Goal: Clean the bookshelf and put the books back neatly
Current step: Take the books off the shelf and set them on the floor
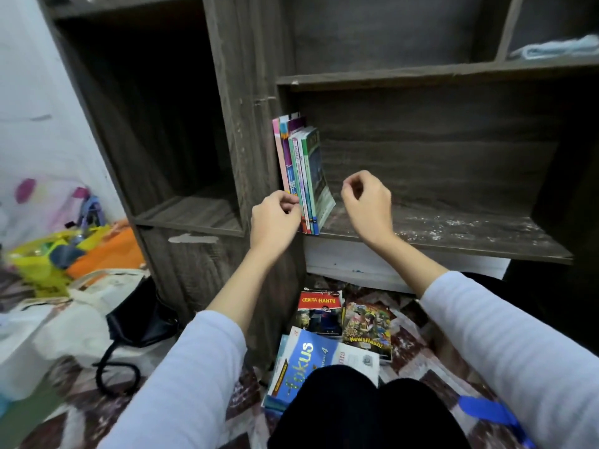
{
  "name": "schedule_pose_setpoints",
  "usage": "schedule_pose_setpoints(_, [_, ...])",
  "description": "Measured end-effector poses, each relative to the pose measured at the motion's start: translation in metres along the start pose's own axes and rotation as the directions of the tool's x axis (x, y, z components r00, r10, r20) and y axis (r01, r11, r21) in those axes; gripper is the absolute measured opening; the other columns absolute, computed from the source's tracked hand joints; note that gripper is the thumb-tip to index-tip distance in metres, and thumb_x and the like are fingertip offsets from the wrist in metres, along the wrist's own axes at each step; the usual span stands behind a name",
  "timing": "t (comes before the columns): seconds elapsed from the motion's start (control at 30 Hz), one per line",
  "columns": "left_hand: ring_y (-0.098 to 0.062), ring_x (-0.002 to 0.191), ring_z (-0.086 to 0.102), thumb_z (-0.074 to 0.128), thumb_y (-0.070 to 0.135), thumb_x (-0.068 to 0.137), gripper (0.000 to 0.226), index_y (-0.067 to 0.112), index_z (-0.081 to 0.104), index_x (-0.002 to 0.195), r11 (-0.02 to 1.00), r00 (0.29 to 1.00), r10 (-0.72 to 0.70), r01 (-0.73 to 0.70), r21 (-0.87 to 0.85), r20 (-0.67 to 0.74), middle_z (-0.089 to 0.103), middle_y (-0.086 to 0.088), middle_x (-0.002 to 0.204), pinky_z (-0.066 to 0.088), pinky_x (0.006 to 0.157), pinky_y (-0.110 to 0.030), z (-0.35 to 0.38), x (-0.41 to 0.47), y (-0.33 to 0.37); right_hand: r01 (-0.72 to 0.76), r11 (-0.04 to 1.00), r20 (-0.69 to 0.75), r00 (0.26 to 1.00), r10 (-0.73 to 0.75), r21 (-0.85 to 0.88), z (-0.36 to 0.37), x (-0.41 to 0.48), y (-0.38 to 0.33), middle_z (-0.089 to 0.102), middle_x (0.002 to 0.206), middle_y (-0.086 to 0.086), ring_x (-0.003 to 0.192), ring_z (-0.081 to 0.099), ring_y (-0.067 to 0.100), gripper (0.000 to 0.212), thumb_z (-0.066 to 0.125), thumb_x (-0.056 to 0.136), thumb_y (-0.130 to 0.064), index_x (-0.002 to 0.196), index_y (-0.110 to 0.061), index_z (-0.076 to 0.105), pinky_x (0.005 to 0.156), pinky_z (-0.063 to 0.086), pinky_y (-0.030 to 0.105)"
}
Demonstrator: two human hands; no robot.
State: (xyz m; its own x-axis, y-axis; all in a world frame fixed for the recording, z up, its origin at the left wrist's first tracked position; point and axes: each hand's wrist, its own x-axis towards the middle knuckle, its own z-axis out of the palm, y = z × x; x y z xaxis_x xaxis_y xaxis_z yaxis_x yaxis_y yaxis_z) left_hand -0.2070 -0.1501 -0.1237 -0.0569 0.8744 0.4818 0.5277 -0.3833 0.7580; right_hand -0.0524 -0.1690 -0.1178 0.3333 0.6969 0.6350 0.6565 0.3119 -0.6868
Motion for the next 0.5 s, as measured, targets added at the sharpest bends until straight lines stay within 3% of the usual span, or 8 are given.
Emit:
schedule_pose_setpoints(0.07, [-0.004,0.078,0.058,0.057,0.019,0.088,0.014,0.019,0.067,0.097,1.000,1.000,0.016,-0.016,0.007,-0.022,0.064,0.008,0.085,0.038,0.061,-0.001,0.000,0.011,0.001,0.013,1.000,0.003,1.000,-0.013,0.002,0.007,0.008,0.001,0.061,0.096,0.003,0.085,0.053,0.012,0.013,0.050,0.092,-0.015,0.096,-0.009,0.061,0.072,0.037,0.022])
schedule_pose_setpoints(0.17, [-0.002,0.076,0.057,0.057,0.017,0.089,0.016,0.015,0.065,0.103,0.999,0.998,0.043,-0.043,-0.011,-0.041,0.066,0.005,0.092,0.038,0.063,0.000,0.005,0.031,0.001,0.037,0.999,0.011,0.999,-0.037,0.007,0.021,0.026,0.004,0.060,0.096,0.003,0.085,0.052,0.010,0.013,0.051,0.092,-0.015,0.097,-0.008,0.060,0.071,0.036,0.020])
schedule_pose_setpoints(0.27, [-0.004,0.081,0.059,0.057,0.014,0.089,0.020,0.014,0.063,0.108,0.998,0.997,0.065,-0.066,-0.011,-0.048,0.067,0.002,0.104,0.043,0.076,-0.013,0.014,0.053,-0.001,0.058,0.998,0.021,0.998,-0.058,-0.001,0.037,0.049,0.009,0.056,0.097,0.000,0.086,0.050,0.009,0.012,0.052,0.092,-0.016,0.099,-0.009,0.059,0.072,0.036,0.020])
schedule_pose_setpoints(0.43, [-0.016,0.106,0.058,0.055,0.007,0.088,0.032,0.015,0.056,0.119,0.996,0.996,0.090,-0.090,0.021,0.015,0.060,-0.004,0.120,0.049,0.094,-0.034,0.041,0.093,-0.012,0.091,0.995,0.123,0.989,-0.085,-0.045,0.068,0.095,0.025,0.052,0.108,0.004,0.091,0.051,0.012,0.019,0.053,0.091,-0.017,0.109,-0.011,0.055,0.079,0.044,0.028])
schedule_pose_setpoints(0.5, [-0.020,0.113,0.054,0.052,0.004,0.088,0.041,0.015,0.049,0.128,0.997,0.996,0.064,-0.066,0.042,0.058,0.051,-0.006,0.128,0.045,0.099,-0.034,0.052,0.109,-0.018,0.129,0.990,0.170,0.978,-0.117,-0.061,0.080,0.114,0.031,0.052,0.113,0.006,0.097,0.054,0.017,0.023,0.053,0.091,-0.016,0.113,-0.010,0.055,0.085,0.047,0.034])
